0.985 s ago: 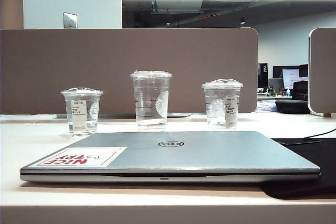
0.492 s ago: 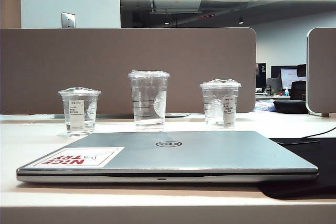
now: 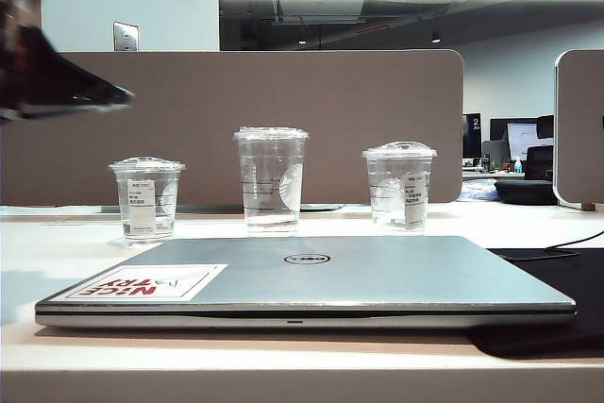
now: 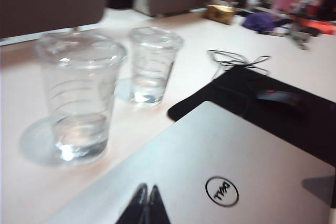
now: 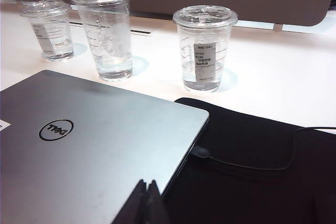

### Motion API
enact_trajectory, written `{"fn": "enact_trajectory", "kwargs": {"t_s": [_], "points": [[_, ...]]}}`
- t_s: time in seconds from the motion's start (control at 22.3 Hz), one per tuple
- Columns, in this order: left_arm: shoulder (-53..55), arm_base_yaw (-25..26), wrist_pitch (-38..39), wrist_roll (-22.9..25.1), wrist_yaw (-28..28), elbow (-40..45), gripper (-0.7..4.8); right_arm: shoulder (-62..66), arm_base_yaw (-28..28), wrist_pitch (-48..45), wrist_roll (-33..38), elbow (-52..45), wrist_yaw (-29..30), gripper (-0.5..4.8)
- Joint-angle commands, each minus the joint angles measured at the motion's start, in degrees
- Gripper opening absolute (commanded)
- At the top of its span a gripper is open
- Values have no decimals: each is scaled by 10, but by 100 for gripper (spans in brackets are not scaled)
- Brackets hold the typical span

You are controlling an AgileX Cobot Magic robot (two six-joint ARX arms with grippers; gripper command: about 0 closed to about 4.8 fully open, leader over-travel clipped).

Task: Pick up the coffee cup on the middle and place it on the left side of the laptop.

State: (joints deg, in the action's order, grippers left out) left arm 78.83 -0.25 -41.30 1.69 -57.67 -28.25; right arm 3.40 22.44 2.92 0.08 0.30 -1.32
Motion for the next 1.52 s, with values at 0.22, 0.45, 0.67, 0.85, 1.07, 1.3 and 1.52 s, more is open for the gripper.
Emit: {"fn": "enact_trajectory", "kwargs": {"t_s": [0.22, 0.45, 0.67, 0.85, 1.07, 1.3, 1.52], "points": [[242, -72, -17, 86, -27, -166, 220, 3, 1, -11, 1, -2, 0, -5], [309, -116, -17, 143, 98, -209, 479, 26, 1, -10, 1, -2, -1, -5], [357, -124, -20, 139, 165, -254, 479, 40, 1, -10, 1, -2, 0, -5], [387, -126, -26, 139, 163, -288, 479, 40, 1, -10, 1, -2, 0, -5], [428, -126, -26, 108, 150, -341, 479, 40, 1, -10, 1, -2, 0, -5], [452, -127, -27, 101, 150, -373, 479, 40, 1, -10, 1, -2, 0, -5], [458, -131, -49, 101, 140, -377, 479, 40, 1, -10, 1, -2, 0, -5]]}}
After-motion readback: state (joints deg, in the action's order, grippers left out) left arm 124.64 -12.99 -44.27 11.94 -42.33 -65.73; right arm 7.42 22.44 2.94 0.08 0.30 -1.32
